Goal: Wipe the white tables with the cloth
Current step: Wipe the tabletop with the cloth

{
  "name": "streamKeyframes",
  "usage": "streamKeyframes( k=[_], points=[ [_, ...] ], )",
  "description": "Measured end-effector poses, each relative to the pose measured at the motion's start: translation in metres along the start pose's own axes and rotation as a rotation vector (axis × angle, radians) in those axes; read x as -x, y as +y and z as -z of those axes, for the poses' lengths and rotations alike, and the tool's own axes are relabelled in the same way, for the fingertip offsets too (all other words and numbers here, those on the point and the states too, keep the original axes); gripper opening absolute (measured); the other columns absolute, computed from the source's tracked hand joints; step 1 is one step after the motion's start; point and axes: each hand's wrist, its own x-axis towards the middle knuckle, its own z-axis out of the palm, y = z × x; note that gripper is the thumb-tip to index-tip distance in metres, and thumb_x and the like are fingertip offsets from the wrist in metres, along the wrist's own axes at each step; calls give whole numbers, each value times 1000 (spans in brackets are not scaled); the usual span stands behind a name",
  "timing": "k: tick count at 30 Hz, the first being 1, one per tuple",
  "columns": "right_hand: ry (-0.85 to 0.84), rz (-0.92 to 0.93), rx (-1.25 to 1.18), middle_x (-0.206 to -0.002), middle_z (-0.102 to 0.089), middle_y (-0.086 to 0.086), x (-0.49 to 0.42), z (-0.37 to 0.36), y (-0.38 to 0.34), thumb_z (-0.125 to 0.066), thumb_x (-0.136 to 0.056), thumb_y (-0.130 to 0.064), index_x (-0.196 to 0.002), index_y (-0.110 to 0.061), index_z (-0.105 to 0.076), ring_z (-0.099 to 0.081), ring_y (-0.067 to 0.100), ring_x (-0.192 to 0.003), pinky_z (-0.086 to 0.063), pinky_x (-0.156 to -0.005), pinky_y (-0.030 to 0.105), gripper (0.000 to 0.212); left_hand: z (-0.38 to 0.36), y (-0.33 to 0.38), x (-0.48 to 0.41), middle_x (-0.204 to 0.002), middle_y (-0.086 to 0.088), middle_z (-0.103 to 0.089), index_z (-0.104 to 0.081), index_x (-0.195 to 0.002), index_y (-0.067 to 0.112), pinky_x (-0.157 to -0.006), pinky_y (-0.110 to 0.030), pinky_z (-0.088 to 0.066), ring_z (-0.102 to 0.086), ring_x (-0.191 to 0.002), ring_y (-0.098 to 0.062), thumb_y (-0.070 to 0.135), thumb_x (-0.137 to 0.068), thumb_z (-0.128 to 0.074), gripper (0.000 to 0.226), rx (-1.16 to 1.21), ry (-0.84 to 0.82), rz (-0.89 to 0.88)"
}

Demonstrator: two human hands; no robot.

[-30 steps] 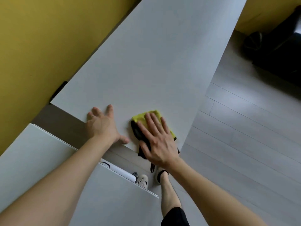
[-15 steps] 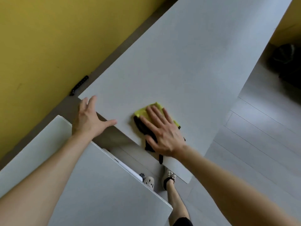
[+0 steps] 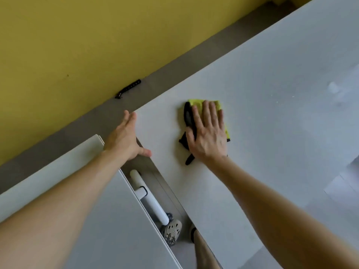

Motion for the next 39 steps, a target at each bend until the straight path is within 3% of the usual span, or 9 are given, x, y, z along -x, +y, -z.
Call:
streamKeyframes(
  k=[5,7,12,18,20,23,27,33,39],
  points=[
    [-320,1025,69,-183,-3,3,-11,12,35,-47,-109,-51,-174,-33,-17,5,25,-170,5,-135,59,74,-2,-2,-2,-180,11,19,6,-174,27,-116,-45,-46,-35,-161,-31,54,-69,-99,151,-11,-7,14],
    [-263,842,106,-183,-7,0,-61,14,71,-42,-108,-54,-173,-38,-17,2,22,-170,6,-134,60,71,-4,-2,-7,-179,13,20,7,-173,29,-111,-45,-51,-39,-158,-33,60,-65,-97,154,-34,-6,30],
    [3,-134,7,-182,-13,13,-104,8,42,-33,-103,-51,-173,-26,-23,-2,31,-169,1,-135,58,75,-7,0,-8,-181,11,14,3,-174,29,-115,-46,-47,-42,-156,-36,61,-60,-100,157,-53,16,51],
    [-268,918,58,-183,-5,7,-65,-10,-34,-37,-109,-54,-174,-33,-14,4,26,-170,5,-136,54,73,-18,-21,-2,-183,0,7,4,-173,33,-136,-53,-7,3,-169,-19,81,-46,-94,168,37,125,17],
    [-234,870,60,-183,-8,3,-87,-7,-8,-36,-108,-54,-174,-36,-18,2,24,-170,5,-136,56,70,-30,-37,4,-183,-5,4,7,-172,36,-135,-57,0,9,-169,-19,100,-39,-78,171,79,212,81],
    [-87,373,-12,-181,-19,3,-108,-2,30,-38,-107,-55,-172,-36,-28,-5,23,-170,2,-136,57,68,-58,-55,18,-182,-10,-9,-3,-174,28,-135,-60,1,4,-169,-24,116,-47,-53,162,47,377,112],
    [33,-117,-16,-181,-15,13,-100,-5,-4,-34,-102,-52,-172,-26,-27,-5,31,-169,-3,-135,60,74,-101,-60,35,-175,-15,-33,-41,-165,12,-131,-66,-15,-15,-168,-31,97,-82,-52,120,17,665,8],
    [-212,864,70,-183,-5,6,-54,-21,-59,-39,-112,-53,-175,-32,-13,5,25,-170,1,-136,56,71,-110,-60,30,-172,-21,-35,-53,-155,3,-129,-64,-23,-25,-164,-38,52,-100,-54,73,183,831,20],
    [-132,500,30,-182,-16,1,-62,-17,-48,-42,-107,-51,-173,-36,-24,-2,22,-170,-8,-135,58,69,-112,-74,33,-172,-27,-30,-49,-157,0,-132,-63,-20,-17,-166,-43,38,-90,-63,79,220,733,-114]
  ],
)
